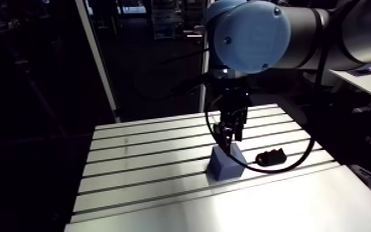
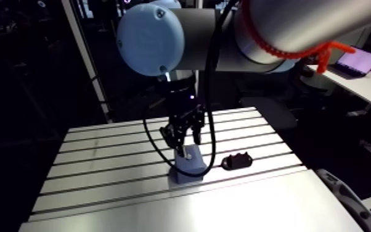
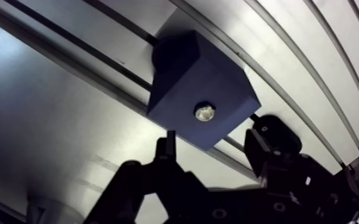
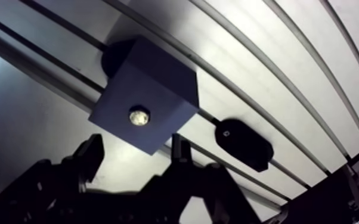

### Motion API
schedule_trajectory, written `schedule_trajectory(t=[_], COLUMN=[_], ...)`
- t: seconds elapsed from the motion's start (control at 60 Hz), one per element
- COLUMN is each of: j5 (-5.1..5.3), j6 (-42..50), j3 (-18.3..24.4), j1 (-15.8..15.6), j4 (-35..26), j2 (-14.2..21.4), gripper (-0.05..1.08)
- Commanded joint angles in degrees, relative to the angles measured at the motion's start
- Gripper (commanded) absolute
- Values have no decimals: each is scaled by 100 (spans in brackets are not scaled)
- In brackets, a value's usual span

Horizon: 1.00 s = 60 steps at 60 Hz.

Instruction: Pick up the M10 bolt and insert it into the hex recess until seated.

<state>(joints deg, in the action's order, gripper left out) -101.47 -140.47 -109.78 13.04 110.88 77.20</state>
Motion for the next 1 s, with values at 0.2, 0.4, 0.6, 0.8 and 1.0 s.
schedule_trajectory(t=[0.2,0.4,0.6,0.8,1.0], j5=[-9,0,278,654,733], j6=[-4,32,394,2716,4029], j3=[22,15,88,170,265], j1=[-3,-3,31,16,16], j4=[104,211,257,-115,-315], j2=[44,111,413,562,616], gripper=[0,0,0,6,46])
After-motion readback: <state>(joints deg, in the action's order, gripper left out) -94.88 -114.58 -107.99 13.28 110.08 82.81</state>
